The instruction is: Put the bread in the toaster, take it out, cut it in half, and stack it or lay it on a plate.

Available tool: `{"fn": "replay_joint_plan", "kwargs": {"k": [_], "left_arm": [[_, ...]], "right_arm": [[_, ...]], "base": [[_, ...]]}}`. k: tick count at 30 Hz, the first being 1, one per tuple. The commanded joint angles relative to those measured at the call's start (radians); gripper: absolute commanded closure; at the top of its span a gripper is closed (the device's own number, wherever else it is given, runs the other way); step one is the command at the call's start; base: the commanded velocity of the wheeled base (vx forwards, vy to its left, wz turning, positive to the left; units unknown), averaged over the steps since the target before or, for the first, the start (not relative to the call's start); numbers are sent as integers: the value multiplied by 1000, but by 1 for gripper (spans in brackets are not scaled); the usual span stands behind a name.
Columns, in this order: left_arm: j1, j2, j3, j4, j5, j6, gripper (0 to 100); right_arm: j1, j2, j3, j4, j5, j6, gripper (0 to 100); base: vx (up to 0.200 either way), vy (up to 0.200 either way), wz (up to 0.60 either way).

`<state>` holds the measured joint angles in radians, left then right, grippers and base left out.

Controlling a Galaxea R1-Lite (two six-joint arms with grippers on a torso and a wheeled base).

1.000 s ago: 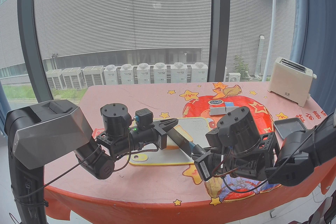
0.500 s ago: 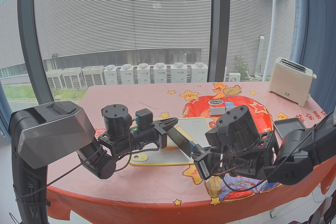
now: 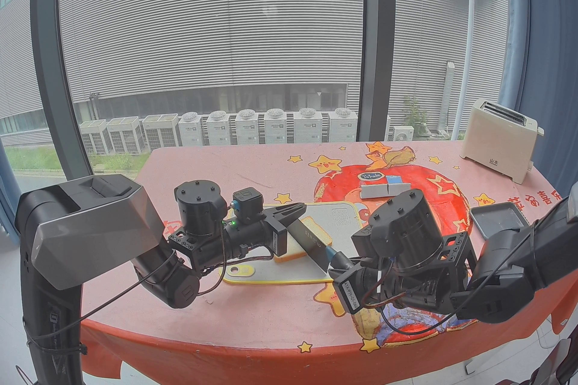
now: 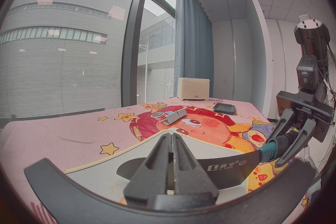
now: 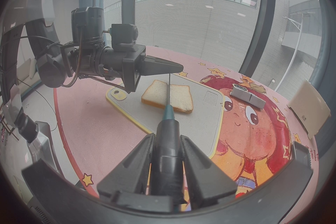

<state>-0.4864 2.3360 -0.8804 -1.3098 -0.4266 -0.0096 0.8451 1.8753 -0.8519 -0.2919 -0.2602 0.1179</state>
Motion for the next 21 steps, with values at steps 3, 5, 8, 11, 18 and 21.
{"fn": "replay_joint_plan", "kwargs": {"k": [3, 5, 8, 11, 18, 21], "left_arm": [[0, -40, 9, -2, 0, 10, 100], [0, -53, 12, -2, 0, 10, 100], [-1, -92, 34, -2, 0, 10, 100], [-3, -110, 40, -2, 0, 10, 100], [-1, -118, 41, -3, 0, 10, 100], [0, -142, 43, -2, 0, 10, 100]], "right_arm": [[5, 2, 4, 2, -1, -1, 100], [3, -1, 1, 0, -1, -1, 100], [3, -10, -7, 0, -1, -1, 100], [2, -21, -7, 0, -1, -4, 100], [2, -19, -13, 0, 1, -4, 100], [9, -12, -12, 2, 1, -4, 100]], "base": [[0, 0, 0], [0, 0, 0], [0, 0, 0], [0, 0, 0], [0, 0, 0], [0, 0, 0]]}}
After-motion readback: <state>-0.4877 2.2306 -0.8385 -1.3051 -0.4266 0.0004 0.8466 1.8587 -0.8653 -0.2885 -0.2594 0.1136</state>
